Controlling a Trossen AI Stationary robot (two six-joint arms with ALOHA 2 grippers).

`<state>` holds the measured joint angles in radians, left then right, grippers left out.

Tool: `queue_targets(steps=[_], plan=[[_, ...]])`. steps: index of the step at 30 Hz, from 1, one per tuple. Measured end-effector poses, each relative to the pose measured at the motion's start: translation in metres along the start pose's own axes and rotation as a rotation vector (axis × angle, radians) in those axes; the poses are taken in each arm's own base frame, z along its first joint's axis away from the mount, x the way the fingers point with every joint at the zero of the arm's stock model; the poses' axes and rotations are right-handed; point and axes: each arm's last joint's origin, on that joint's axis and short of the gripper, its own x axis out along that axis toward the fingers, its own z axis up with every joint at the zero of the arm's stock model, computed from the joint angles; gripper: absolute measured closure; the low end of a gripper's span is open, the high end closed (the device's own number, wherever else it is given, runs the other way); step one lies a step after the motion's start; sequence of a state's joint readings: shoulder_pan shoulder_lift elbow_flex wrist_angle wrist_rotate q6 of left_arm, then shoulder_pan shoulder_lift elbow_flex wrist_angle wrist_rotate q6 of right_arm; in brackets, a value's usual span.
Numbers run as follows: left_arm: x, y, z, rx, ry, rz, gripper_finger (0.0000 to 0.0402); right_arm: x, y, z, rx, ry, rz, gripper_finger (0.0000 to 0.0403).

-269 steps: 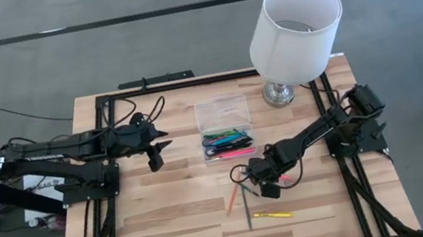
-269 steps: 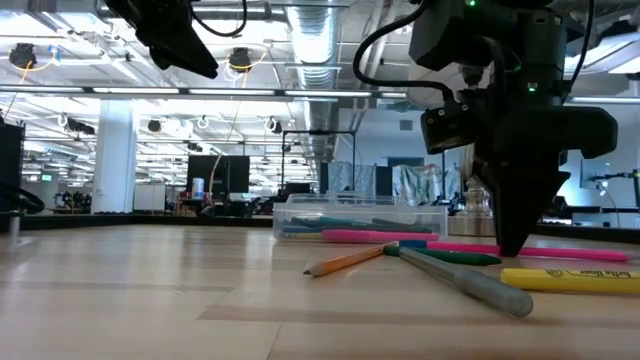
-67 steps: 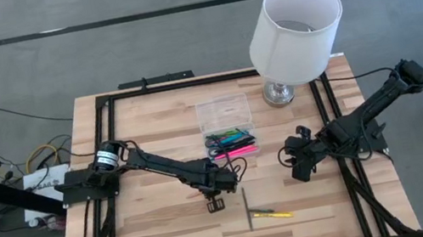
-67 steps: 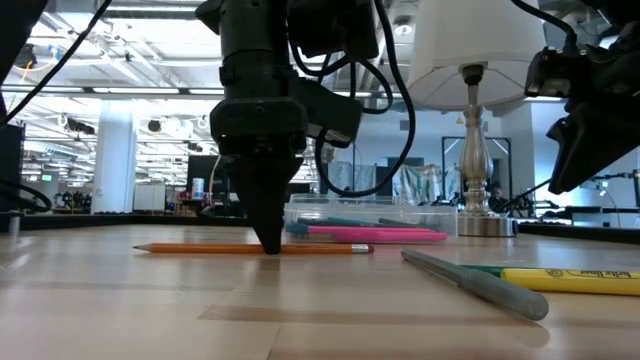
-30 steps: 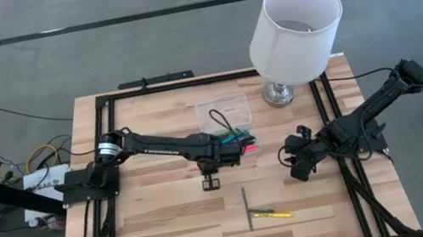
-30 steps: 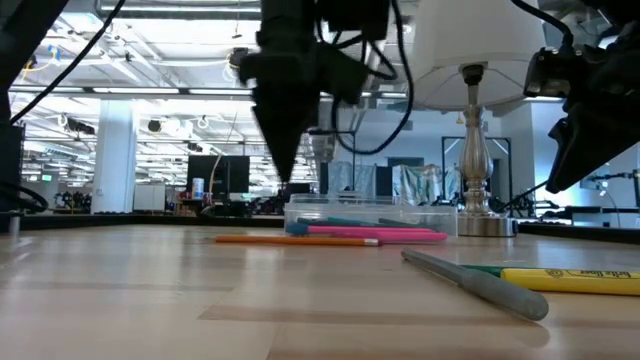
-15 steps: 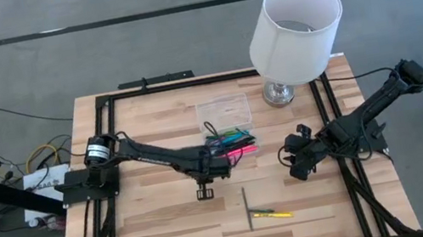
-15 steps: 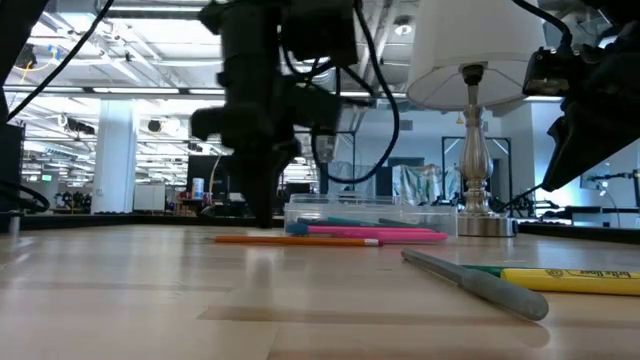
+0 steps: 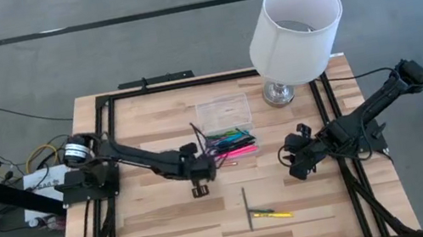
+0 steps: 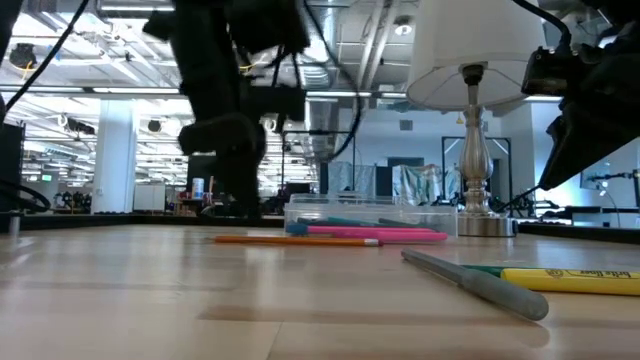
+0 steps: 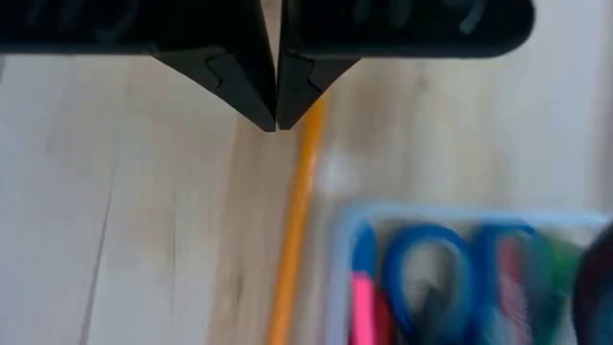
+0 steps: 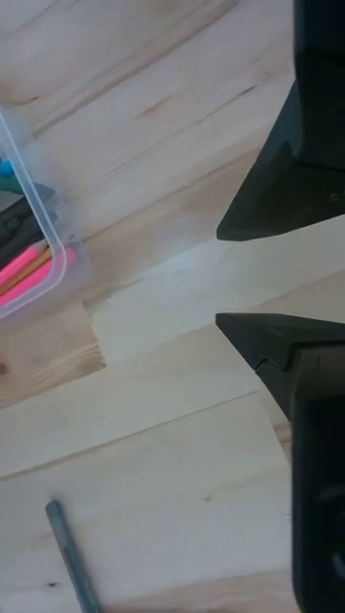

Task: Pick & place school supplies into a supply box
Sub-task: Put the yellow pencil into the transparent supply box

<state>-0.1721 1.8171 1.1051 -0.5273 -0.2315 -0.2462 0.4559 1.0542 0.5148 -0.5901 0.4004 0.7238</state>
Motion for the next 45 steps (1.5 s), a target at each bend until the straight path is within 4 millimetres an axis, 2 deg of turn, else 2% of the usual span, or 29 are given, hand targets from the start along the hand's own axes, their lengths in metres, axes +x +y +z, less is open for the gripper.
queue_targets(steps=[4, 10, 16, 23, 32, 37, 45], plan=[[0.010, 0.005, -0.003, -0.018, -0.026, -0.115, 0.0362, 0.001, -0.001, 0.001, 0.008, -0.002, -0.007, 0.0278], [0.010, 0.009, -0.001, -0.033, -0.032, -0.083, 0.0299, 0.001, -0.001, 0.001, 0.021, 0.002, 0.002, 0.0278], [0.009, 0.010, 0.001, -0.001, -0.047, -0.035, 0.0269, 0.001, -0.001, 0.001, 0.038, 0.002, 0.004, 0.0278], [0.015, 0.023, -0.003, 0.004, -0.019, -0.020, 0.0266, 0.001, -0.001, 0.001, 0.039, 0.002, 0.004, 0.0278], [0.021, 0.036, -0.007, 0.007, 0.014, -0.105, 0.0265, 0.001, -0.001, 0.001, 0.040, 0.002, 0.004, 0.0278], [0.021, 0.034, -0.007, 0.028, 0.019, -0.150, 0.0276, 0.001, -0.001, 0.002, 0.041, 0.000, 0.006, 0.0278], [0.018, 0.017, -0.010, 0.043, 0.024, -0.187, 0.0296, 0.001, -0.001, 0.002, 0.042, -0.001, 0.005, 0.0278]])
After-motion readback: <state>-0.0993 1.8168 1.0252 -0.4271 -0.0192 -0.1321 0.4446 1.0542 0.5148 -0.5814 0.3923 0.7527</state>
